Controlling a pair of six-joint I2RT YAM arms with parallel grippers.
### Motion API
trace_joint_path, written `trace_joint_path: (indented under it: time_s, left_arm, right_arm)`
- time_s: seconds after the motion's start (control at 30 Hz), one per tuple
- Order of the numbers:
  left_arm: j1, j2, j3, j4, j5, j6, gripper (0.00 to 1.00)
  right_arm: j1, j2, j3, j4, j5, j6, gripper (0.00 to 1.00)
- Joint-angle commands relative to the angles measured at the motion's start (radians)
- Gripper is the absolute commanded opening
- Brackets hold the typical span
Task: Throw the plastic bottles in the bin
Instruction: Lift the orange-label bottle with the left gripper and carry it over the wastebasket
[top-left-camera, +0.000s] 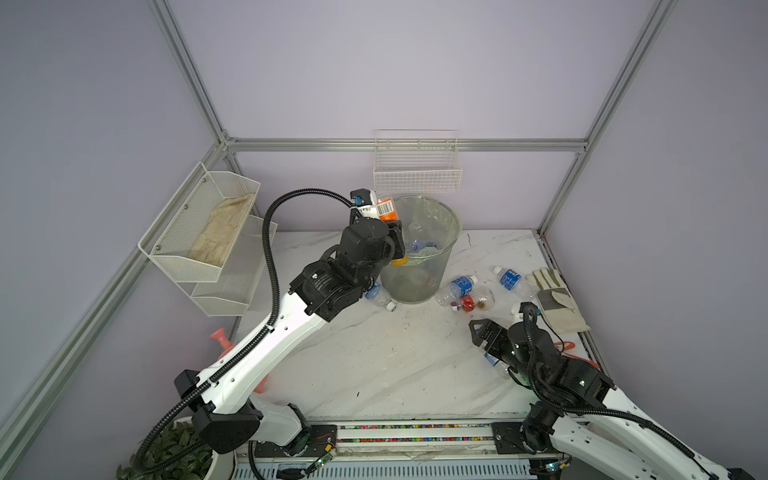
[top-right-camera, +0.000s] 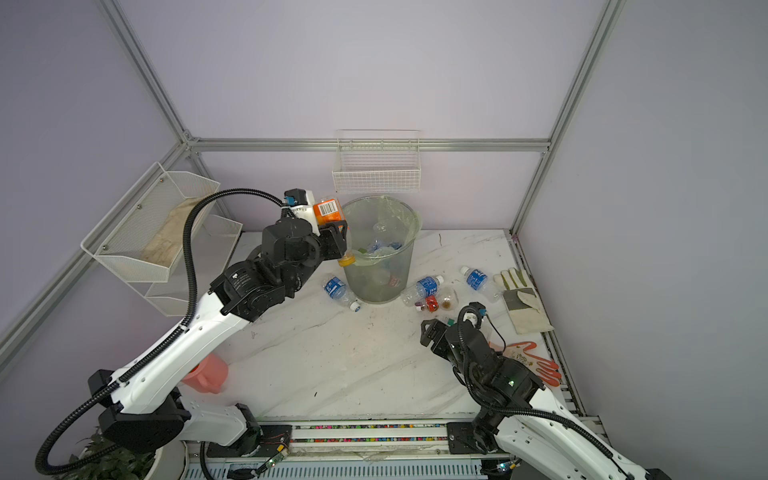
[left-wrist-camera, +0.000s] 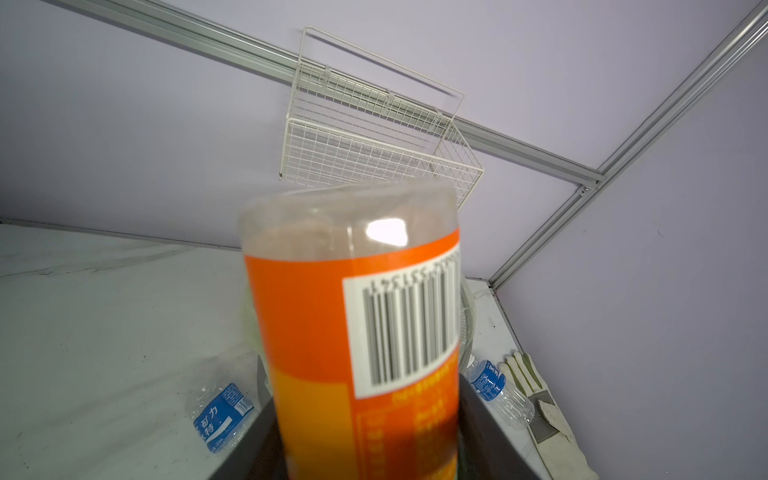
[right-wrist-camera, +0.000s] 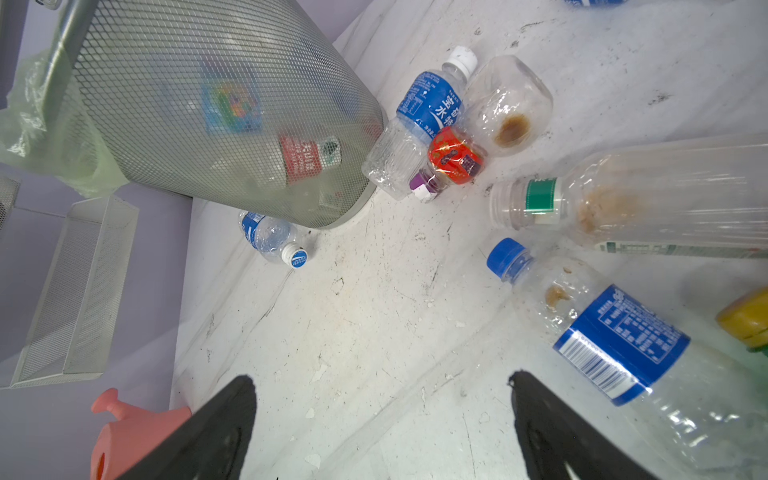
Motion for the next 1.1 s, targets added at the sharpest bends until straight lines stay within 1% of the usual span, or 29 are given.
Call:
trace_joint_path:
  time_s: [0.0, 0.3, 0.73, 0.83, 0.93, 1.0, 1.03, 1.07]
  left_arm:
    - [-0.006, 0.044, 0.144, 0.05, -0.006, 0.075, 0.0]
    - [0.001, 0.155, 0.254, 0.094, -0.052, 0.176, 0.0]
    - [0.016, 0.331, 0.491, 0.084, -0.11, 0.299, 0.0]
    - [0.036, 0.364, 0.518, 0.087, -0.115, 0.321, 0.0]
    - [0.078, 0.41, 0.545, 0.082, -0.104, 0.331, 0.0]
    - [0.106, 0.453, 0.586, 0.064, -0.093, 0.338, 0.02]
    - [0.119, 0.479, 0.611, 0.051, -0.089, 0.361, 0.04]
    - [0.129, 0.501, 0.63, 0.042, -0.083, 0.38, 0.1]
  right_arm:
    - [0.0, -0.01, -0.017, 0.003, 0.006, 0.016, 0.97]
    - [0.0, -0.017, -0.021, 0.002, 0.008, 0.007, 0.97]
    - [0.0, -0.016, -0.01, 0.0, 0.015, -0.011, 0.97]
    - [0.0, -0.013, -0.007, 0.002, 0.016, -0.015, 0.97]
    - [0.0, -0.009, -0.003, 0.002, 0.015, -0.019, 0.97]
    - [0.0, -0.009, 0.001, 0.002, 0.015, -0.021, 0.97]
    - [0.0, -0.009, 0.001, 0.002, 0.013, -0.021, 0.97]
    - [0.0, -0.01, 0.001, 0.002, 0.013, -0.021, 0.97]
